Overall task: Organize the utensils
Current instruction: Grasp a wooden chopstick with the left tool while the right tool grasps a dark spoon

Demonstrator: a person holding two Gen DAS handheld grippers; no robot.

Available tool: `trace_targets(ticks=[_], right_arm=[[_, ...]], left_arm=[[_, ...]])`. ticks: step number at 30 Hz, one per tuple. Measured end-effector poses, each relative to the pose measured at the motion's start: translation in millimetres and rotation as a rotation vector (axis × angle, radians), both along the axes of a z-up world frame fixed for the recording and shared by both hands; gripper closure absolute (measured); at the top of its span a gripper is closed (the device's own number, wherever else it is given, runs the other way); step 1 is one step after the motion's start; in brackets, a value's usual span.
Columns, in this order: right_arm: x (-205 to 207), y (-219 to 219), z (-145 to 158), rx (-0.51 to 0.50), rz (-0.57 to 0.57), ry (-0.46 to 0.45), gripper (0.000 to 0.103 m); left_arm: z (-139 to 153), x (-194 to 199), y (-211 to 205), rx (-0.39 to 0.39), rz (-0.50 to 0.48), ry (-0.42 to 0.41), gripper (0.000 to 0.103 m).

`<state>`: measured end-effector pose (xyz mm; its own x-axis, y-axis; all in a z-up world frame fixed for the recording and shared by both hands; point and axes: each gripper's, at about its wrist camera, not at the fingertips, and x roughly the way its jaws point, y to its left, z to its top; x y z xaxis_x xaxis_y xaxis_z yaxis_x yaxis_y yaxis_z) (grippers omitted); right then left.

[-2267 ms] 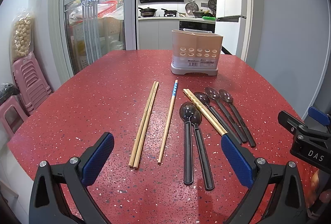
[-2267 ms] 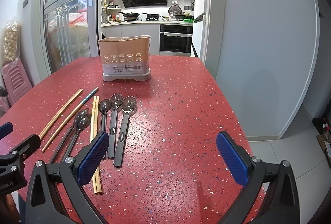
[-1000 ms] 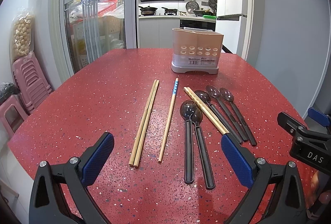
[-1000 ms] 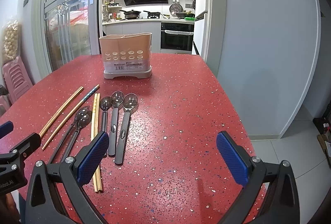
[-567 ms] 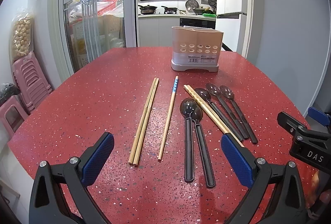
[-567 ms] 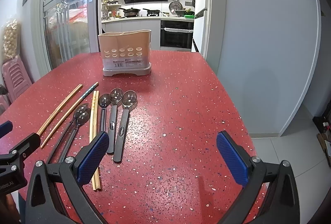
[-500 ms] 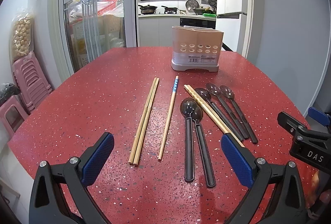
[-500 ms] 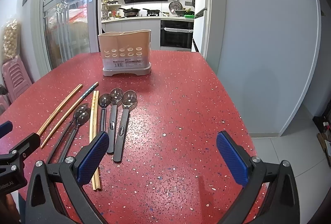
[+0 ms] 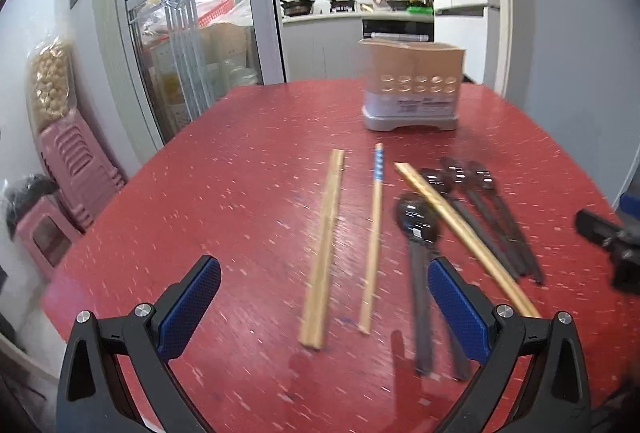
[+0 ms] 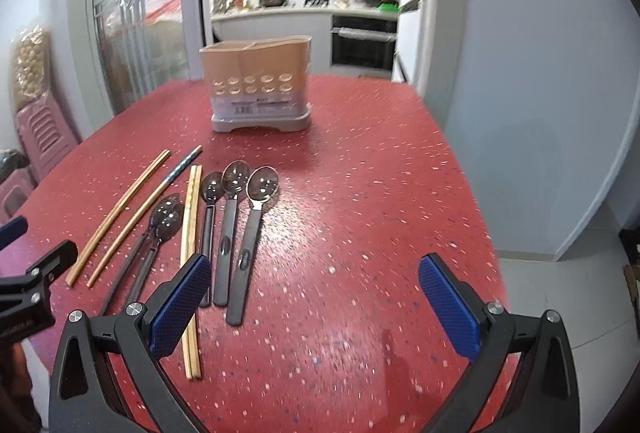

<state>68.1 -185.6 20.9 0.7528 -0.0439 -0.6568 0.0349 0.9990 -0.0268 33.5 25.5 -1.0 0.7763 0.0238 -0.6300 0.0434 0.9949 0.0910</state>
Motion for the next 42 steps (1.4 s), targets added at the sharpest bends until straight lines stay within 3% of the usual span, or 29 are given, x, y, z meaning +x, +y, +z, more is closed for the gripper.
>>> trace_targets(ticks=[5,8,14,35,42], right_arm=[[39.9,-1.8,1.8,-0.001,0.036,0.098,0.000],[64.8,0.6,-8.0,0.010,0.043,0.188,0.000],[95.4,12.9,-32.8,0.028,0.049,0.307,0.000],[131.5,8.8,-56.9,-0.007,-0.008,0.397,0.000],[128.5,5.5,-58.7,0.004,-0.003,0.392,0.000]], left_arm=[[-1.5,48.6,24.8,0.055,0.035,0.088,0.000],[-11.5,78.4,37.4,0.033,0.043,0.188,0.000],[-27.5,106.6,43.8,0.039,0.047,0.265,0.000],[-39.2,146.9,56.2,-0.024,0.061,0.322,0.000],[-41.9,157.9,62.4,-0.097,0.049,0.350,0.000]])
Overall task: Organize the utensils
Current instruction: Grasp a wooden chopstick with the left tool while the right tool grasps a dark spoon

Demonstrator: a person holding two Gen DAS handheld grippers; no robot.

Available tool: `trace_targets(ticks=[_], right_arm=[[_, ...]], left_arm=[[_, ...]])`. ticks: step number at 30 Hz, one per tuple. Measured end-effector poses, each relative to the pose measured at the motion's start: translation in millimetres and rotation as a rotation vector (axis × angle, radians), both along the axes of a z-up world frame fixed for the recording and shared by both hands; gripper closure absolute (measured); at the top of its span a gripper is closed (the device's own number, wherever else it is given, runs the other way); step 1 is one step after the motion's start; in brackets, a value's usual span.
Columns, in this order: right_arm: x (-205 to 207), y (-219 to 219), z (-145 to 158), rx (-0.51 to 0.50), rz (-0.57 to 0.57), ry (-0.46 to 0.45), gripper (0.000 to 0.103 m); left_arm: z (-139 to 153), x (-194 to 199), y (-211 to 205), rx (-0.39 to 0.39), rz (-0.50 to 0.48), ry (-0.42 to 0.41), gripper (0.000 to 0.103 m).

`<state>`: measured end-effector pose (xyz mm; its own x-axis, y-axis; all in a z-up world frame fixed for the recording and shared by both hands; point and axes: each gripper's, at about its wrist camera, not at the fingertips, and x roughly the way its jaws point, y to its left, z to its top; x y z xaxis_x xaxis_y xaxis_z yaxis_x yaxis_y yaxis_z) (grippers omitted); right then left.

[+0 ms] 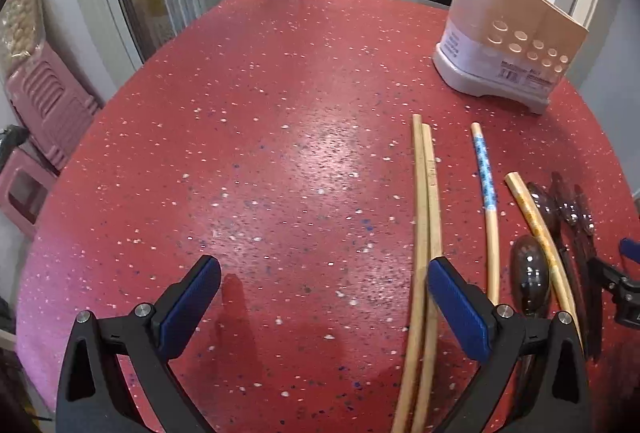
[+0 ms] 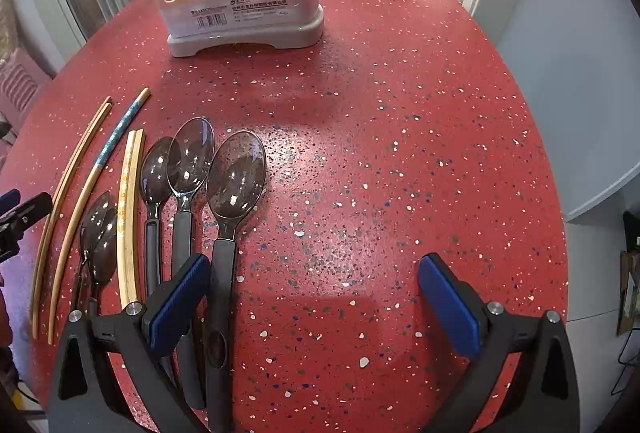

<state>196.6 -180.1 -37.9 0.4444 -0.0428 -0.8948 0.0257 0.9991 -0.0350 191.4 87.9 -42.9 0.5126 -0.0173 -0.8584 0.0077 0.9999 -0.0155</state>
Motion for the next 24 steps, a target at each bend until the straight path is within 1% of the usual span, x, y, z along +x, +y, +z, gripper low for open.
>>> trace_targets(ticks=[6,10,15,18,21,24], right_arm=[[-0.3,0.2,-0.2,0.000,0.000,0.000,0.000],[-0.4,0.4,0.0,-0.002,0.003,0.001,0.000],[1.7,0.6,-0.4,-0.002,0.006,0.005,0.000],[1.7,0.5,-0.7,-0.001,0.005,0.005,0.000],[1.8,0.8,-0.6,-0.002,0.005,0.005,0.000],[1.8,0.8,-0.6,-0.002,0.005,0.005,0.000]], left_arm=[[-0.9,5.4,-4.6,0.036,-0.003,-0.016,0.000],[-2.7,10.5,0.7,0.017,0.008,-0.004,0.000],[-3.9,10.7,-5.9,0.007,-0.027,0.002,0.000],[-4.0,10.1,-10.0,0.021,-0.041,-0.005,0.000],[-4.0,10.5,-9.7,0.028,-0.034,-0.006,0.000],[-4.8,10.1,-3.8,0.010,-0.024,0.003,0.000]])
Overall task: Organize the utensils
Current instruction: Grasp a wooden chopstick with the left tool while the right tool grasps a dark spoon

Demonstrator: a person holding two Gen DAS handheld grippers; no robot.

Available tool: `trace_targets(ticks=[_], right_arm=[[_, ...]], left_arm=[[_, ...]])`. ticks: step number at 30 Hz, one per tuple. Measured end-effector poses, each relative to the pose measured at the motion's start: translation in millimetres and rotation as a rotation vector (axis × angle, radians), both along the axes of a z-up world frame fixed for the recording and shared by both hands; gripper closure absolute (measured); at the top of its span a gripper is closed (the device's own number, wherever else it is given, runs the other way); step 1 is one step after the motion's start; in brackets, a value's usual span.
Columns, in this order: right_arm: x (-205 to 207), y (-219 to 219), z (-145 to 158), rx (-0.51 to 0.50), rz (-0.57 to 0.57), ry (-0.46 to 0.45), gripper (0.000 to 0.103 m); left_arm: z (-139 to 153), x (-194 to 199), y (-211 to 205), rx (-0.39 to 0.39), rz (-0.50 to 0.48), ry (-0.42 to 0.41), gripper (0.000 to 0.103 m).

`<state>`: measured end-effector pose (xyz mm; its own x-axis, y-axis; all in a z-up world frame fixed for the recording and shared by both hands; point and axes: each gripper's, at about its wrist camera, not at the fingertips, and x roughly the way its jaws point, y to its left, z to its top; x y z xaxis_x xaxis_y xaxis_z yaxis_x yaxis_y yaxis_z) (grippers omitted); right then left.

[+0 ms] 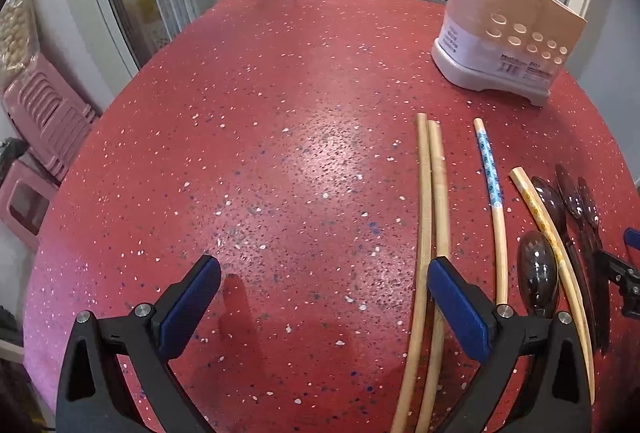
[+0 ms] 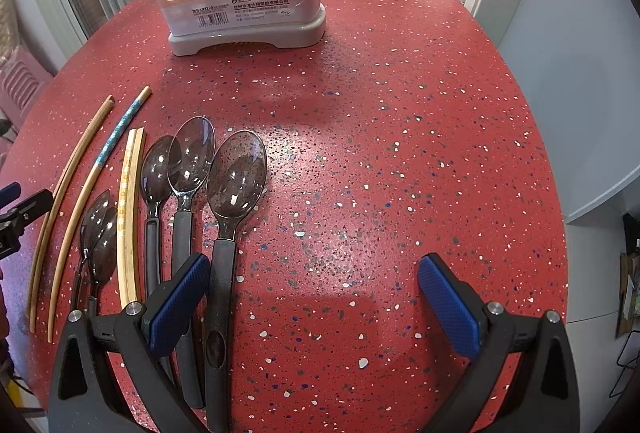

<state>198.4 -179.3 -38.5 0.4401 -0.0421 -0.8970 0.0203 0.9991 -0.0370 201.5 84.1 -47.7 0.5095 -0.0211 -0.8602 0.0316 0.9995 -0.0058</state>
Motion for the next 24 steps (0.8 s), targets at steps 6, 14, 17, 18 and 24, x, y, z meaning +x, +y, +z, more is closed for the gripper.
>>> trace_targets(ticks=[6,14,17,18,24], right_arm=[[1.5,0.5,1.2,-0.002,-0.001,0.007,0.000],[19.2,1.0,5.1,-0.001,0.017,0.091,0.002],[31.5,7.7,8.0,0.000,0.040,0.131,0.010],[34.5,9.6,9.0,0.000,0.047,0.139,0.016],[59.2,23.0,15.4,0.001,0.079,0.238,0.036]], left_arm=[[-6.5,4.5,-11.5,0.021,-0.036,0.011,0.000],[-5.9,34.8,-23.8,0.068,-0.065,0.042,0.000],[-3.1,46.0,-32.0,0.104,-0.107,0.057,0.000],[-1.8,49.9,-35.9,0.102,-0.128,0.062,0.000],[3.0,72.0,-56.5,0.046,-0.228,0.141,0.020]])
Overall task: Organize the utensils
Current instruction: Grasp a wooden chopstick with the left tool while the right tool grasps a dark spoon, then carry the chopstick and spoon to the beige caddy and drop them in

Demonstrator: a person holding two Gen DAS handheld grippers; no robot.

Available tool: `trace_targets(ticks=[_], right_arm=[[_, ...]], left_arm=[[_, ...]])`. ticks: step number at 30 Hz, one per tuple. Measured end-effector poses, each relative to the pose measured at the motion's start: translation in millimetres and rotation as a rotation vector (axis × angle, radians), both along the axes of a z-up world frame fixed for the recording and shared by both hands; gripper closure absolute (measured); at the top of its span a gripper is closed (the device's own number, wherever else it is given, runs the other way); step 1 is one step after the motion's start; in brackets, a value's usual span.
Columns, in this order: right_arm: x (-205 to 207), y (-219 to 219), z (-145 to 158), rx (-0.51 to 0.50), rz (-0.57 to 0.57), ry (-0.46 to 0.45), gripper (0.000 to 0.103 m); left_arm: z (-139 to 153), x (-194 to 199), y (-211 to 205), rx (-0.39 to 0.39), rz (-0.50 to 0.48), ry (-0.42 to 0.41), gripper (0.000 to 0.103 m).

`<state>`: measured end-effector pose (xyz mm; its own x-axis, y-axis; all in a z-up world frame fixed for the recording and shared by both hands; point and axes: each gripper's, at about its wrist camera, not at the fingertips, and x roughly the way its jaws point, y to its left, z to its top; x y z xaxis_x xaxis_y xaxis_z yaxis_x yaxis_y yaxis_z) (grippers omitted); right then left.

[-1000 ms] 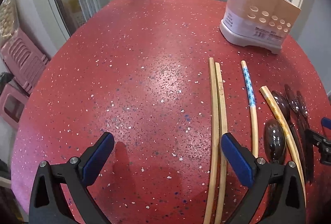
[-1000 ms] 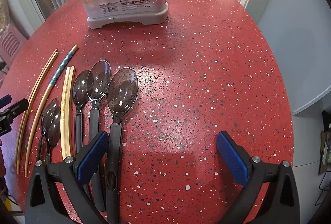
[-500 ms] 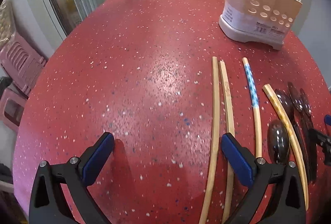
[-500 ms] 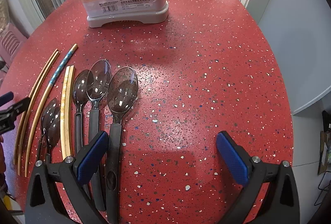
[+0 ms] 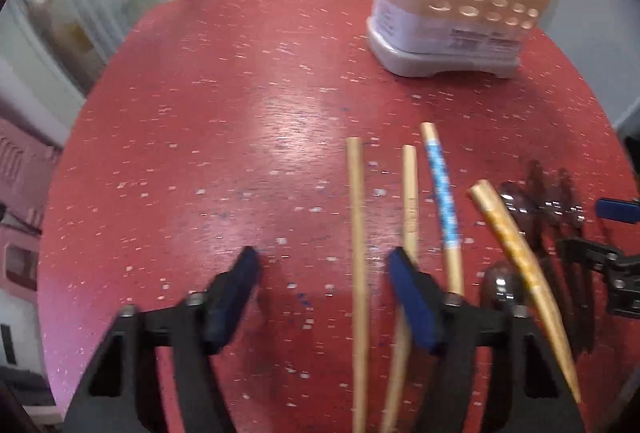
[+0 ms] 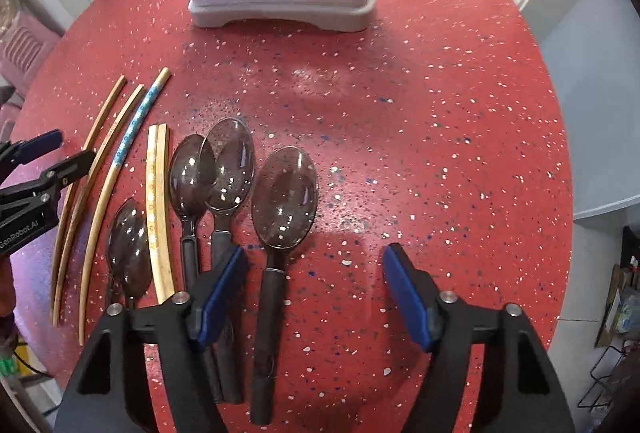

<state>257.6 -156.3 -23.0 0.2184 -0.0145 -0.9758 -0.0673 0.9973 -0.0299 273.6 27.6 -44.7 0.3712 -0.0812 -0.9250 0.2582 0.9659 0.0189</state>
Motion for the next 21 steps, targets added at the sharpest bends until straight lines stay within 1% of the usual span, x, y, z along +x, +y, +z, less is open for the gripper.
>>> trace_targets(ticks=[1,2,3,4,5,6,8,10,11,12,14,16,17,21], right_arm=[[2.6,2.2,1.2,0.000,0.015,0.012,0.038],[4.0,5.2,2.5,-0.002,0.032,0.018,0.045],[5.1,8.6,3.8,-0.004,0.046,0.020,0.055],[5.6,11.9,5.1,-0.004,0.061,0.021,0.062],[5.9,15.5,6.8,-0.002,0.076,0.022,0.081],[5.3,17.5,7.2,0.002,0.082,0.022,0.090],[3.6,18.0,8.0,0.002,0.094,0.012,0.090],[1.2,12.9,9.1,0.034,0.096,-0.002,0.090],[-2.3,8.9,9.9,0.066,0.092,-0.011,0.090],[-6.3,4.8,10.4,0.093,0.088,-0.019,0.090],[-11.8,-5.8,14.7,0.134,0.082,-0.044,0.090],[-14.4,-14.7,20.5,0.185,0.084,-0.075,0.090],[-15.7,-18.8,24.4,0.211,0.082,-0.089,0.090],[-24.5,-32.3,44.5,0.297,0.081,-0.157,0.090]], left_arm=[[0.6,1.8,-3.3,-0.010,-0.020,0.014,0.032],[1.4,3.3,-7.3,-0.026,-0.045,0.027,0.041],[2.0,5.3,-11.9,-0.011,-0.062,0.033,0.042],[2.9,6.2,-15.9,-0.005,-0.079,0.037,0.051],[3.8,4.8,-19.4,-0.014,-0.096,0.047,0.066],[3.7,5.5,-22.0,-0.012,-0.096,0.053,0.069],[4.2,5.4,-26.1,0.008,-0.084,0.039,0.069],[7.2,-0.5,-24.0,-0.005,-0.061,0.012,0.069],[10.5,-5.4,-20.9,-0.029,-0.046,-0.011,0.069],[14.2,-21.5,-16.5,-0.051,-0.032,-0.035,0.069],[24.0,-33.5,-8.0,-0.083,0.001,-0.088,0.069],[39.3,-44.3,3.0,-0.118,0.036,-0.143,0.069],[48.9,-49.5,7.5,-0.149,0.055,-0.173,0.069],[81.1,-62.7,20.6,-0.231,0.103,-0.257,0.069]])
